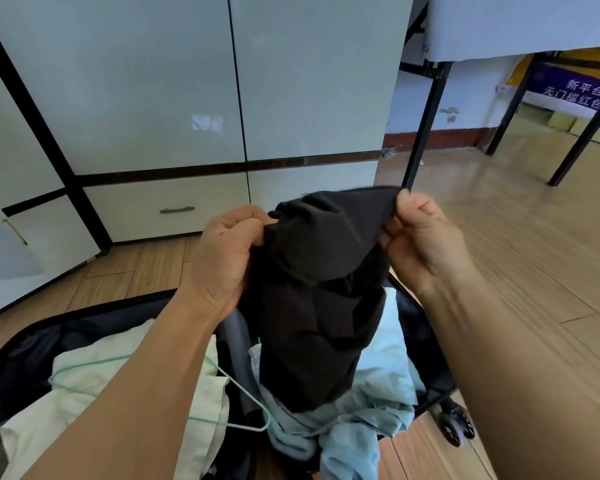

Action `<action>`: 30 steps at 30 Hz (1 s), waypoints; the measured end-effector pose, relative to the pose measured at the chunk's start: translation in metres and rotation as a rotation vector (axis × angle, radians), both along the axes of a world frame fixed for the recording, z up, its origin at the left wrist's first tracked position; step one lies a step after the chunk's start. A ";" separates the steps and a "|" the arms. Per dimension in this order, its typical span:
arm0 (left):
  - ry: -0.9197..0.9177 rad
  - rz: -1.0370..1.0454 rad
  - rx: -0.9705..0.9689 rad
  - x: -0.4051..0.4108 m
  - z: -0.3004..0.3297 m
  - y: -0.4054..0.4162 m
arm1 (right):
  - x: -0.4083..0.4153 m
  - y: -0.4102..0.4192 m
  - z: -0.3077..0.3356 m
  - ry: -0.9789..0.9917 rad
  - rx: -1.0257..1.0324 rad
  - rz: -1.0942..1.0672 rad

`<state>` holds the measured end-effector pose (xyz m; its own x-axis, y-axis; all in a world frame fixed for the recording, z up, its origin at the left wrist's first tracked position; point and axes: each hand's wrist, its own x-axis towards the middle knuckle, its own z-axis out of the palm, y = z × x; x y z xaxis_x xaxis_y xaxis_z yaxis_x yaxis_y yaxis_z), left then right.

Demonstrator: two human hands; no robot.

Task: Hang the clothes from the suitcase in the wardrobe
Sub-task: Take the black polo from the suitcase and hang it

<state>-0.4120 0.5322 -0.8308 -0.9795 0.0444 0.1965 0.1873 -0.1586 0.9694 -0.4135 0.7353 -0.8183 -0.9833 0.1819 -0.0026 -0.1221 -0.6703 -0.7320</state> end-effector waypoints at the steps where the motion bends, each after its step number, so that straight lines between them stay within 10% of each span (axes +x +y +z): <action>1: 0.010 0.030 -0.070 -0.005 -0.004 -0.004 | 0.000 0.004 0.004 0.059 -0.061 0.020; 7: -0.304 -0.240 -0.981 -0.005 -0.041 -0.017 | -0.002 0.020 -0.043 -0.469 0.605 -0.080; 11: -0.439 -0.460 -1.221 0.008 -0.055 -0.020 | 0.003 0.010 -0.049 -0.535 0.416 -0.075; 16: -0.313 -0.635 -0.760 0.019 -0.043 0.019 | 0.003 -0.017 -0.014 -0.278 0.102 0.058; 19: -0.224 -0.162 -0.591 0.014 -0.046 0.043 | 0.009 -0.029 0.003 -0.081 0.080 0.174; 26: -0.580 0.137 0.232 -0.011 -0.015 -0.010 | 0.023 -0.006 -0.034 -0.352 1.006 0.382; 30: -0.606 0.053 0.316 0.001 -0.005 -0.013 | 0.033 -0.031 -0.058 -0.376 1.111 0.491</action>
<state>-0.4111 0.5190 -0.8360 -0.9200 0.0237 -0.3911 -0.3580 -0.4564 0.8146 -0.3807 0.7042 -0.8763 -0.9194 -0.1166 -0.3757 0.3003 0.4087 -0.8618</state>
